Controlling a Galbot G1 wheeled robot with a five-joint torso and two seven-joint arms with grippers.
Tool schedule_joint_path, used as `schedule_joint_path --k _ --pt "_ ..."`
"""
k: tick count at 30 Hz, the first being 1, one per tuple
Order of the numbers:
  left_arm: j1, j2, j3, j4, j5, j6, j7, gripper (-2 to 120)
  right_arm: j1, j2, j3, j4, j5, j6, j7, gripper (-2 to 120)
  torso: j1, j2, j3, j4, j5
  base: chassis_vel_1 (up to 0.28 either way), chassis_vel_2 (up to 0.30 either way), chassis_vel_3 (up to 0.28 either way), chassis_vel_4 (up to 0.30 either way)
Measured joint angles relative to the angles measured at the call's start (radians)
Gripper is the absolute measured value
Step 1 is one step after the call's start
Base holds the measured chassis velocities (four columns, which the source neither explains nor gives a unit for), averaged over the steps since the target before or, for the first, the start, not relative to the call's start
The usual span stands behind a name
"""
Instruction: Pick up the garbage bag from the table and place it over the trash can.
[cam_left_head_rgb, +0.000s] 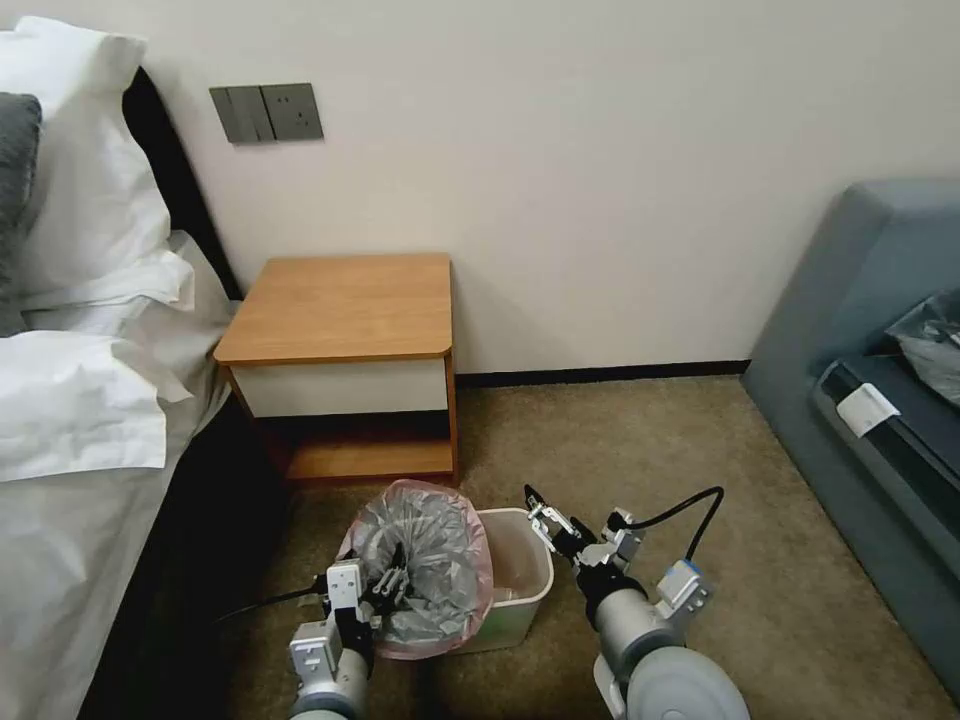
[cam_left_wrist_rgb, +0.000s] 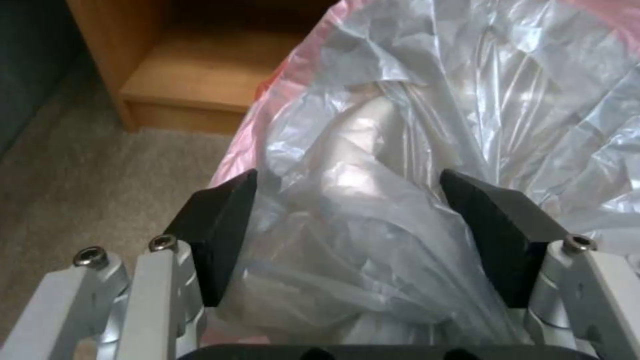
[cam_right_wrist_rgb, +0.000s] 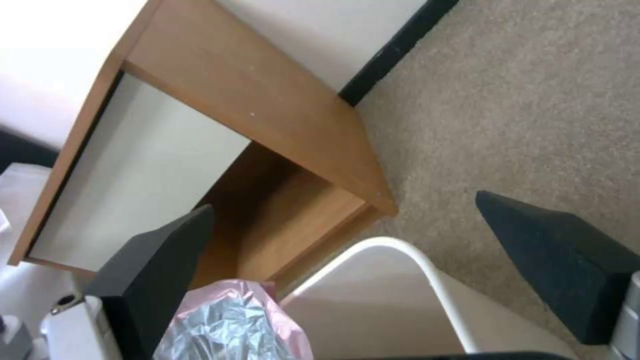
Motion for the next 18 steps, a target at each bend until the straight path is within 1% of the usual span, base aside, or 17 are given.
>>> schedule_joint_path --k 12,16,18 --pt "-0.023 0.001 0.008 0.004 -0.036 0.026 -0.020 73 0.002 0.000 0.002 -0.013 -0.001 0.001 0.000 100 0.000 0.000 0.000 0.0000 0.0000 0.000 0.000 0.000 0.000" --pt "-0.027 0.002 0.007 0.008 -0.055 0.041 -0.029 70 0.002 0.003 0.003 -0.017 -0.001 0.001 0.000 100 0.000 0.000 0.000 0.0000 0.0002 0.000 0.000 0.000 0.000" --pt "-0.028 0.002 0.007 0.006 -0.069 0.058 -0.044 64 0.000 0.005 0.004 -0.018 -0.003 0.002 0.000 100 0.000 0.000 0.000 0.0000 0.0003 0.000 0.000 0.000 0.000"
